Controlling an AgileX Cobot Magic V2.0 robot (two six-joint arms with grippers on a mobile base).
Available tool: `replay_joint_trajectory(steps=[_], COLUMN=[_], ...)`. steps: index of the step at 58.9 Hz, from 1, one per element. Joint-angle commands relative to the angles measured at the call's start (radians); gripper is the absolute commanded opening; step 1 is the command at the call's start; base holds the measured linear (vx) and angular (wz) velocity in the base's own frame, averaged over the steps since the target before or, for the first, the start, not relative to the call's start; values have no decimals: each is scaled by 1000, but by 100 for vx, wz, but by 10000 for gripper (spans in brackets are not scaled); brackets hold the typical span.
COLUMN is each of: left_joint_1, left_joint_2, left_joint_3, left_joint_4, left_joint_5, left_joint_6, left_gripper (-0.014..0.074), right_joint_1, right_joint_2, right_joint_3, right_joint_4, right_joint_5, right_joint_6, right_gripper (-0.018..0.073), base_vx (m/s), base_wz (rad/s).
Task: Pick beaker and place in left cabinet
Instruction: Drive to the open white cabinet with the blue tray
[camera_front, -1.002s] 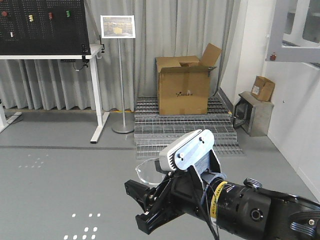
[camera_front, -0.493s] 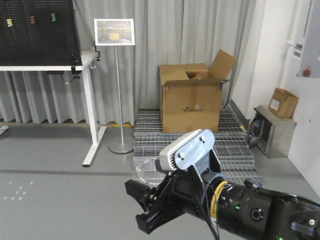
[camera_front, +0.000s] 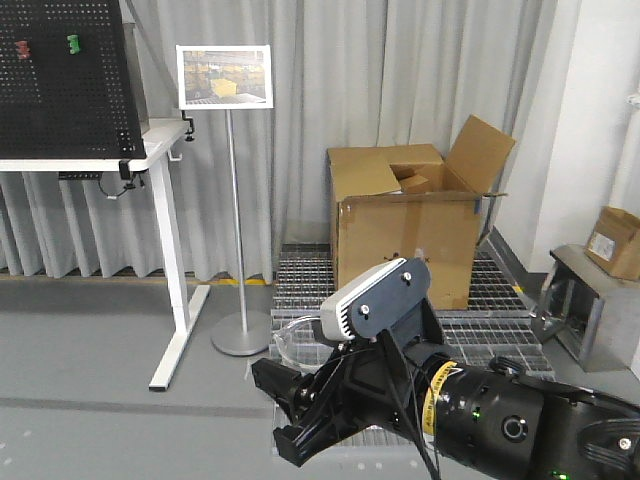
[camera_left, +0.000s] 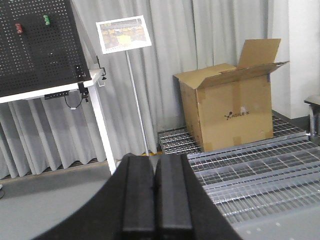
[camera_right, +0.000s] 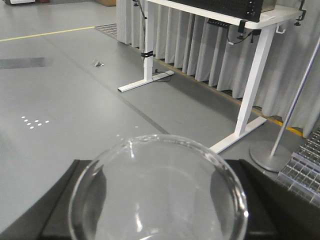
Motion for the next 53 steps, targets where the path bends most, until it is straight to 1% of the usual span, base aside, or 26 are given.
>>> replay_joint_trajectory(steps=[1,15,31,41,53], left_joint_1=[-1,-1,-1,-1,-1], left_joint_2=[-19,-19,-19,-19,-19], left_joint_3=[16,16,16,16,16], left_joint_4=[-3,-3,-3,-3,-3], left_joint_5=[-75,-75,-75,-75,-75], left_joint_6=[-3,-3,-3,-3,-3], left_gripper=[1,1,1,1,1], right_joint_1=[-4,-4,-4,-4,-4], right_joint_2=[-37,-37,-37,-37,-37], right_joint_3=[-34,-34,-34,-34,-34], right_joint_4=[16,16,16,16,16], right_joint_5=[-57,-57,-57,-57,-57], right_joint_6=[-1,-1,-1,-1,-1], right_gripper=[179,179,179,179,179], base_vx=[60,58,51,45,39], base_wz=[2,-4,-17,-39,-61])
